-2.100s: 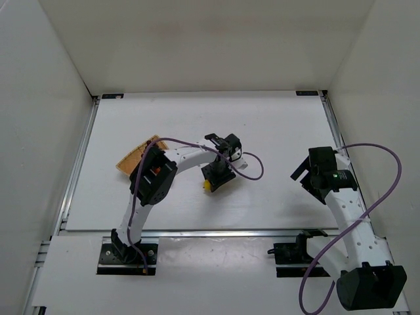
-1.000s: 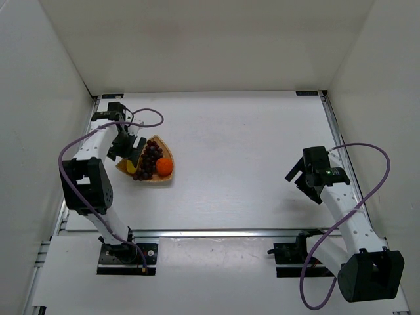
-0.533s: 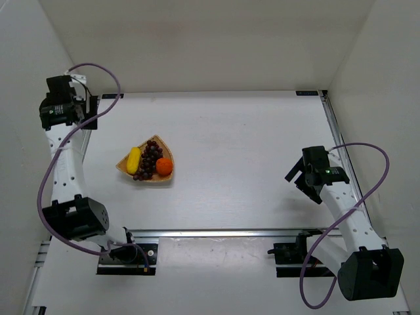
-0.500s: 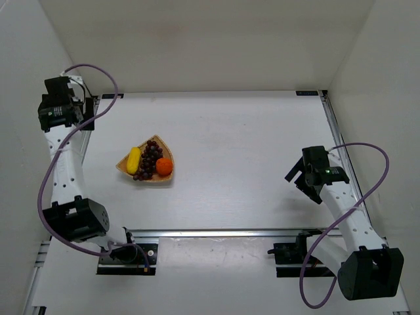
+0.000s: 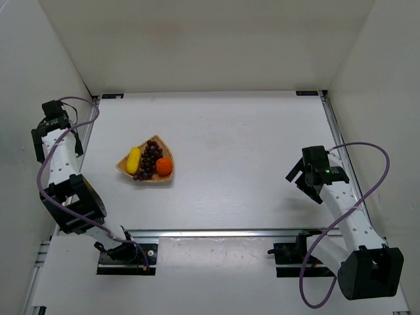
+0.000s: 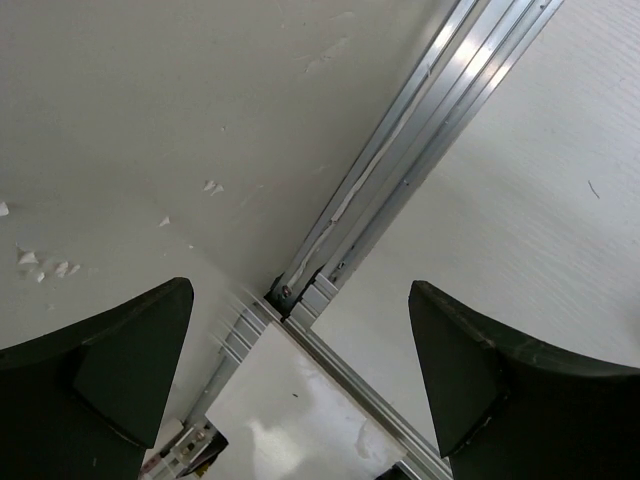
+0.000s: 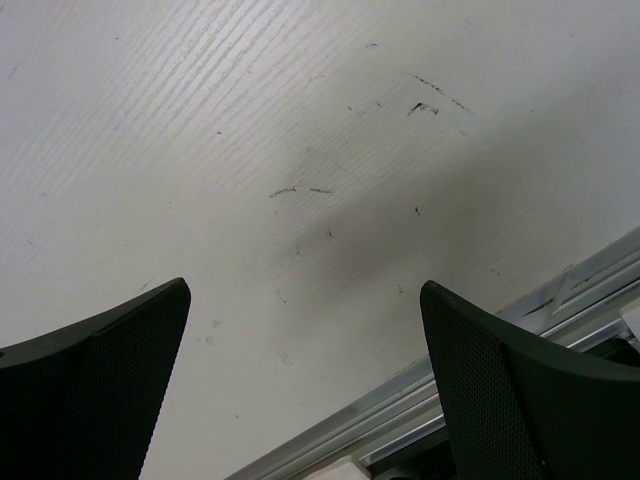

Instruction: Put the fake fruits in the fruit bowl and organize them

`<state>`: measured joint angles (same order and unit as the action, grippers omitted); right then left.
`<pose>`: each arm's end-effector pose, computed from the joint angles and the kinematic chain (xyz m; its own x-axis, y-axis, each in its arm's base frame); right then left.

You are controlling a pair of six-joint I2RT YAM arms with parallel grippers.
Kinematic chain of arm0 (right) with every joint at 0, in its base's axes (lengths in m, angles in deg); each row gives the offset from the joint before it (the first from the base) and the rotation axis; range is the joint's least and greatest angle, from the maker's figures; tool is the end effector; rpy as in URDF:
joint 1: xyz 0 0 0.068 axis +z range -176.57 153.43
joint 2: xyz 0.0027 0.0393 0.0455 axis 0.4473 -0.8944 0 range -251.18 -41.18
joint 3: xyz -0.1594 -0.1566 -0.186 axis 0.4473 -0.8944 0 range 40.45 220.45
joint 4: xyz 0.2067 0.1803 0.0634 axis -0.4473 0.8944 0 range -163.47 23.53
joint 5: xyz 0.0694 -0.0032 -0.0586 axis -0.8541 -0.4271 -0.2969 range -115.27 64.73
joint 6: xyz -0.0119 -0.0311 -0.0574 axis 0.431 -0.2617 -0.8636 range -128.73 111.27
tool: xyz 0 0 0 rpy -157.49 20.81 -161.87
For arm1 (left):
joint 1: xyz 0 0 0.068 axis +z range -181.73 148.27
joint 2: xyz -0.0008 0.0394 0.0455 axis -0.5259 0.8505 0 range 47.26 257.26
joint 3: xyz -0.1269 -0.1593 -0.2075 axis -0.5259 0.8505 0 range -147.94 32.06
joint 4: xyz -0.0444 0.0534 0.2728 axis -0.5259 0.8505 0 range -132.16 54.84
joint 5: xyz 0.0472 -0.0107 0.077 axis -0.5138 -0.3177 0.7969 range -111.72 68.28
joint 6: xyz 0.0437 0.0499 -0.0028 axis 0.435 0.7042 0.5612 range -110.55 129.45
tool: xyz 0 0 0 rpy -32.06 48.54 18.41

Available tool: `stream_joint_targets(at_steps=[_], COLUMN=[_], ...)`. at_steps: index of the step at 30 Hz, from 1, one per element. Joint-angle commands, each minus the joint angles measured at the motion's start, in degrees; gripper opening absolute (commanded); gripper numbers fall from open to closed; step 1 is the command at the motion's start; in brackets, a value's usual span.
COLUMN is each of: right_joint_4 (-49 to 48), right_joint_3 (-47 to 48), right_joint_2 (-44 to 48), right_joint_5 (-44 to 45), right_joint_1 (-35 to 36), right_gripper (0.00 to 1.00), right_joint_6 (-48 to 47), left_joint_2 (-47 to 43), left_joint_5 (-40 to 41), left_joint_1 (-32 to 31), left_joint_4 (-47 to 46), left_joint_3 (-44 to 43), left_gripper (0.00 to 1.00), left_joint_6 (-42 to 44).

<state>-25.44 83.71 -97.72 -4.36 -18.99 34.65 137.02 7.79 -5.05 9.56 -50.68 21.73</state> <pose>0.1971 0.0073 0.2385 -0.6000 0.5674 -0.5640 0.6311 0.7689 0.1022 0.3034 0.1815 0.3207 -0.8780 -0.2341 -0.4175 -0.4426 0.7292 0.5219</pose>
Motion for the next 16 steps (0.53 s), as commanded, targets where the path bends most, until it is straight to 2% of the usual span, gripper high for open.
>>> stream_joint_targets(at_steps=[1,12,16], right_joint_4=[-0.5,-0.5,-0.5], right_joint_3=[-0.1,-0.1,-0.1], right_joint_2=[0.0,-1.0,-1.0], right_joint_5=[1.6,1.6,1.6], right_joint_1=[0.2,0.2,0.2], right_gripper=[1.0,1.0,1.0], right_joint_6=[0.2,0.2,0.2], left_joint_2=[-2.6,-4.3,-6.1], left_joint_5=[-0.7,-3.1,-10.2], left_joint_1=[0.0,0.0,0.0], left_joint_4=[-1.4,-1.4,-1.4], left_joint_3=[0.7,1.4,1.9], left_gripper=[1.0,1.0,1.0], left_joint_6=[-1.8,-1.8,0.0])
